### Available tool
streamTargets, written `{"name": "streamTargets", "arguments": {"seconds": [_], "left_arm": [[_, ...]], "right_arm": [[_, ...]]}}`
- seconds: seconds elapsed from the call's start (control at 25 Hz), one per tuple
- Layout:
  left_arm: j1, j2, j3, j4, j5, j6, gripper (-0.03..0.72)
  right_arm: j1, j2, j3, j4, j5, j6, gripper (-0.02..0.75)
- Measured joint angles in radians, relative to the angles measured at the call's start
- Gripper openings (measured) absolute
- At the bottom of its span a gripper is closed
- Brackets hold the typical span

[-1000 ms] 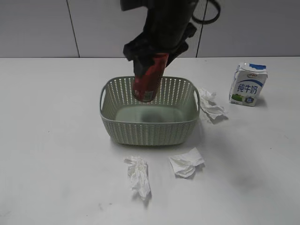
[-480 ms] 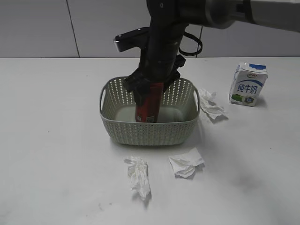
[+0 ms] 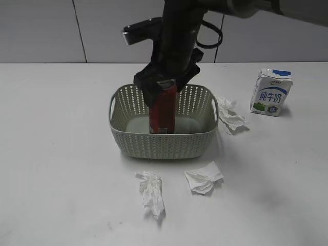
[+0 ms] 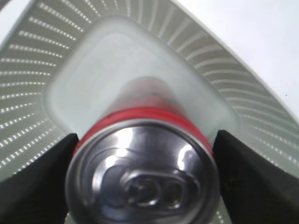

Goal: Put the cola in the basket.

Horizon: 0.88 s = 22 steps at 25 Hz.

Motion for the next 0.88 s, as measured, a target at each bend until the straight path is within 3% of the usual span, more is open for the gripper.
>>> {"name": "streamTargets", "arguments": {"seconds": [0.44, 0.6, 0.88], "left_arm": [[0.0, 0.0, 0.0, 0.0, 0.0, 0.0, 0.217], [0.0, 0.0, 0.0, 0.0, 0.0, 0.0, 0.217], [0.0, 0.0, 0.0, -0.001, 0.0, 0.0, 0.217]], "right_arm": [[-0.038, -0.212, -0.076, -0.075, 0.064, 0.0, 0.656], [-0.157, -0.273, -0.055, -0.082, 0.064, 0.001, 0.655], [-0.43, -0.349, 0.131, -0.091, 0.067, 0.003, 0.636]]}}
